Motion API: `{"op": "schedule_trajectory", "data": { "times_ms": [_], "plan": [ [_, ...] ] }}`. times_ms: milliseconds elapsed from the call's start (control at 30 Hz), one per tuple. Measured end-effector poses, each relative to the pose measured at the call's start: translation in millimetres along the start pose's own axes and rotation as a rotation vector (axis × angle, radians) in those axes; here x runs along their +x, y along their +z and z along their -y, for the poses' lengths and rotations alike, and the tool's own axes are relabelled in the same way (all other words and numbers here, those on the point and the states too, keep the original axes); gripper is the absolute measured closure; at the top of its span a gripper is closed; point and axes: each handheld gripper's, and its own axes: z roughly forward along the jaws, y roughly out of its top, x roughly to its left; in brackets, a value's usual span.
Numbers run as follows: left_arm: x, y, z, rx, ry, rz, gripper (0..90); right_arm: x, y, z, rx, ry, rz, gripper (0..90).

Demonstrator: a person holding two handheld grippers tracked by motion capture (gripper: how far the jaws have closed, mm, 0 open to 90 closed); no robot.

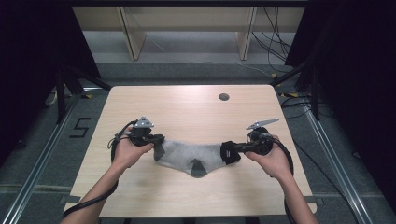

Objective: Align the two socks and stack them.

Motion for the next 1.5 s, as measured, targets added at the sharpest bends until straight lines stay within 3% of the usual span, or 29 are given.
{"op": "schedule_trajectory", "data": {
  "times_ms": [200,233,333,400,433,533,633,667,700,733,833,867,933,1000,1033,1167,1300,1333,1367,1500],
  "plan": [
    [3.6,13.9,-4.2,0.027,0.018,-0.044,81.8,-6.9,13.2,-8.6,-0.006,0.024,0.06,80.1],
    [4.7,16.6,-4.4,0.035,0.024,-0.057,81.6,-6.3,15.9,-9.9,0.004,0.062,0.069,79.9],
    [8.2,27.4,-2.2,0.059,0.022,-0.083,80.6,-10.3,27.7,-12.4,-0.008,0.076,0.123,78.7],
    [9.5,31.6,-0.4,0.065,0.015,-0.089,79.3,-11.5,31.0,-12.4,-0.006,0.072,0.149,74.5],
    [9.5,31.6,-0.4,0.065,0.015,-0.089,78.3,-11.3,34.6,-11.5,-0.03,0.087,0.155,72.9],
    [12.0,37.0,2.6,0.075,0.005,-0.08,72.8,-11.2,34.9,-10.2,-0.017,0.087,0.168,70.6],
    [12.9,35.5,2.9,0.068,0.013,-0.084,68.1,-11.6,36.1,-8.5,-0.032,0.085,0.175,68.8],
    [12.8,30.2,2.2,0.051,0.008,-0.1,59.7,-12.5,34.8,-7.4,-0.009,0.103,0.166,66.7],
    [12.8,30.2,2.2,0.051,0.008,-0.1,57.6,-12.5,34.8,-7.4,-0.009,0.103,0.166,66.7],
    [11.8,23.5,1.9,0.018,-0.012,-0.109,55.9,-11.2,33.4,-5.6,-0.01,0.121,0.168,64.9],
    [10.0,14.8,2.7,0.003,-0.022,-0.099,52.0,-11.2,31.2,-4.1,-0.018,0.126,0.171,63.4],
    [6.4,6.5,5.3,0.006,-0.02,-0.068,51.0,-10.7,29.6,-2.0,-0.025,0.144,0.167,62.2],
    [3.7,3.6,7.2,0.009,-0.019,-0.042,50.3,-9.4,28.5,-0.9,-0.022,0.158,0.164,61.6],
    [-4.0,-1.7,15.9,0.046,0.017,0.005,49.2,-9.7,28.5,2.9,-0.022,0.16,0.165,60.7],
    [-4.0,-1.7,15.9,0.046,0.017,0.005,48.7,-9.7,28.5,2.9,-0.022,0.16,0.165,60.7],
    [-5.2,1.9,27.4,0.09,0.019,-0.004,48.0,-10.3,33.2,8.1,-0.011,0.183,0.161,60.4],
    [-7.0,10.1,35.2,0.114,0.003,-0.011,54.7,-10.5,36.9,10.6,0.0,0.199,0.133,61.4],
    [-7.8,11.8,36.5,0.123,0.011,-0.015,54.7,-6.7,39.1,10.9,-0.005,0.245,0.146,61.8],
    [-8.7,13.4,37.6,0.127,0.012,-0.029,58.8,-11.3,41.5,11.9,0.006,0.194,0.13,65.6],
    [-9.8,14.0,37.0,0.131,0.016,-0.041,65.5,-9.5,43.6,12.0,0.018,0.188,0.131,74.1]
  ]
}}
